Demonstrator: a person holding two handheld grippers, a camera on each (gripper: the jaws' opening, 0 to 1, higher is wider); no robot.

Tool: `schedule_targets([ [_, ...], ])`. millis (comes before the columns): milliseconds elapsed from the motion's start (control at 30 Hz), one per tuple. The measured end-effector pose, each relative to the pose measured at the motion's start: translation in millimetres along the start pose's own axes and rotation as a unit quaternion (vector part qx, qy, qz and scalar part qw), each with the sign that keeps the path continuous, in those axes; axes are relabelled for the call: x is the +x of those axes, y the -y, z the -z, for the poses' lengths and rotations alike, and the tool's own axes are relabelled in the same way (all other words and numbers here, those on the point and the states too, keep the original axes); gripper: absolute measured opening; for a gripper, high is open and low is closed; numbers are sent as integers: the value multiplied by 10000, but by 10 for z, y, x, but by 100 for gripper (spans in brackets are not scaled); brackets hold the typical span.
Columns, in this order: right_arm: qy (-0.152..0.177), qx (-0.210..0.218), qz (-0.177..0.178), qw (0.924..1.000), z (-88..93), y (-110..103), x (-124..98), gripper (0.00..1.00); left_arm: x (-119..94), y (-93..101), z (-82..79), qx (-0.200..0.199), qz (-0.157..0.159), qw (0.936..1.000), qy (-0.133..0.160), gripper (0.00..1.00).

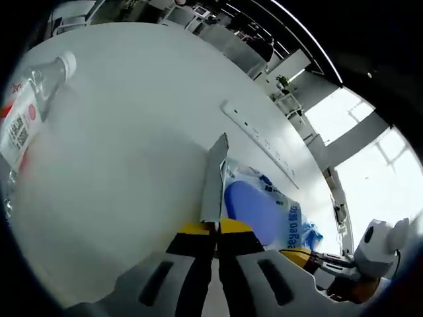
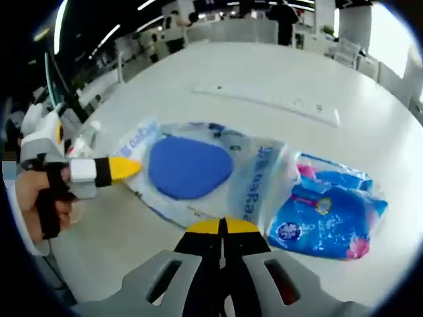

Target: Arrange the tabletop items into an orderly group along one side of the table until the central work area is clear of visible clutter.

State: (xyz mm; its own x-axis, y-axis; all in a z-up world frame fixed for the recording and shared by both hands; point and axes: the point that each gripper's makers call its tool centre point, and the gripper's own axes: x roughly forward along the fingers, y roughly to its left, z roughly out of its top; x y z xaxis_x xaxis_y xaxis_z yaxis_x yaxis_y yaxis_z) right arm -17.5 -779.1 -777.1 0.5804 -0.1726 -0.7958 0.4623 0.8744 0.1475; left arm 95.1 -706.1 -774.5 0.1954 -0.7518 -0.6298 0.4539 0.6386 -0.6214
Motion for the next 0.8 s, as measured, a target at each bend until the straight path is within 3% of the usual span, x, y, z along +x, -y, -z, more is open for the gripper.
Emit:
schedule_targets([
  [100,2,-148,46,9999,-7,-2,2,0,-39,13,1,-11,-59,10000,-31,0],
  [200,68,244,82,9996,-14,20,4,0,-97,111,-61,448,-47,9989,106,0],
  [400,63,117,88,9999,-10,5,0,0,-265,175,-189,765,-167,9963,352,4],
  [467,61,178,93,9998,-11,9,3,0,-317,151,-242,943,-225,9943,441,7],
  [600,51,277,78,9996,-11,8,1,0,-483,136,-348,1631,-479,9833,642,10],
  [633,54,274,74,9996,-11,7,4,0,-509,168,-363,1729,-437,9815,689,11],
  [700,74,259,72,9996,-10,3,0,0,-483,326,-274,1610,48,9858,483,3],
  [733,91,244,80,9996,-10,3,-1,0,-473,364,-231,1545,127,9872,363,0],
  [800,113,250,89,9996,-10,6,0,0,-427,322,-263,1865,-37,9816,405,0],
])
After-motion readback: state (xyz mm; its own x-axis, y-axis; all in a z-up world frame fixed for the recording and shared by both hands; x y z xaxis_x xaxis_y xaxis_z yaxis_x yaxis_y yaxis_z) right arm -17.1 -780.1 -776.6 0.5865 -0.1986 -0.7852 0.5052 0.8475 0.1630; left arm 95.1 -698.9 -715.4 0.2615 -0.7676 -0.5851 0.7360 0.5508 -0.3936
